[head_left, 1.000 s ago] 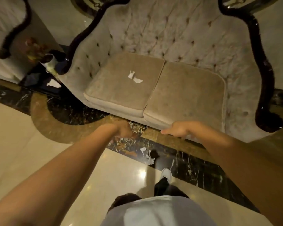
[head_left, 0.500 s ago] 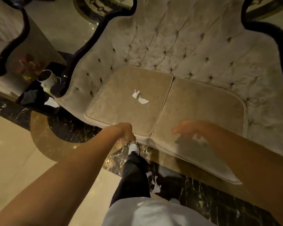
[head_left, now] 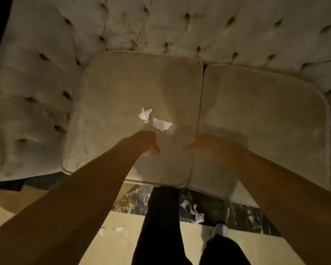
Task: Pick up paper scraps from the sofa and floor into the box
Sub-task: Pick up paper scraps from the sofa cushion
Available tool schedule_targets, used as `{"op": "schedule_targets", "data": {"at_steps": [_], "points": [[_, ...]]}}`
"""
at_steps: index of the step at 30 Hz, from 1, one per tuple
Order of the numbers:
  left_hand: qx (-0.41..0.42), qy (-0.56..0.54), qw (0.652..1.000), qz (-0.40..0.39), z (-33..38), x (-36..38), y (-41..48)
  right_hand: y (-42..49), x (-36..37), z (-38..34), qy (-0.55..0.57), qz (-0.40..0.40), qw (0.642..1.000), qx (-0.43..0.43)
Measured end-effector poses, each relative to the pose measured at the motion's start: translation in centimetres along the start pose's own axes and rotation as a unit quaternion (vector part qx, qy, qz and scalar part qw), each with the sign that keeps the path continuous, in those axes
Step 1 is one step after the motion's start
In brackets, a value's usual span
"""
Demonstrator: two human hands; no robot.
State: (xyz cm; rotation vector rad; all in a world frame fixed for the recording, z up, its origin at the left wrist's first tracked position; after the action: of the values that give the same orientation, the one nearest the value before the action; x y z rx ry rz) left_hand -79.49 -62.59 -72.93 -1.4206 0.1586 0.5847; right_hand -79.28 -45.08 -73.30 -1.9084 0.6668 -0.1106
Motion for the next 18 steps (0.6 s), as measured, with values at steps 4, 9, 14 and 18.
{"op": "schedule_targets", "data": {"at_steps": [4,9,14,18], "points": [[0.018,0.002,0.992,0.126,-2.1,-2.2,9.6,10.8,0.2,-3.1,-0.098,0.093,0.991,-0.021],[-0.010,0.034,0.976,0.214,-4.2,-1.3,17.6,20.1,4.6,-2.3,-0.167,0.118,0.978,-0.053],[0.019,0.016,0.968,0.250,-4.8,-0.9,21.3,22.8,4.1,-2.2,-0.202,0.260,0.939,-0.097],[0.022,0.027,0.971,0.237,-4.4,-0.7,21.8,22.3,2.2,-2.7,-0.222,0.292,0.923,-0.116]]}}
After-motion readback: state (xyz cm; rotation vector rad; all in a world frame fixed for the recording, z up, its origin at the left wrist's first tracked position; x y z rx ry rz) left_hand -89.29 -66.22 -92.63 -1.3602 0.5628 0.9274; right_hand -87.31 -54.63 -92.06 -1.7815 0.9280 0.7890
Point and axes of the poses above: each hand's wrist, its own y-axis towards the middle knuckle, its own x-axis out of the palm, z = x × y, the point moved 9 cm from there along y, towards the middle knuckle, and after that the axes turned 2 degrees about -y, right-handed, at the moved point
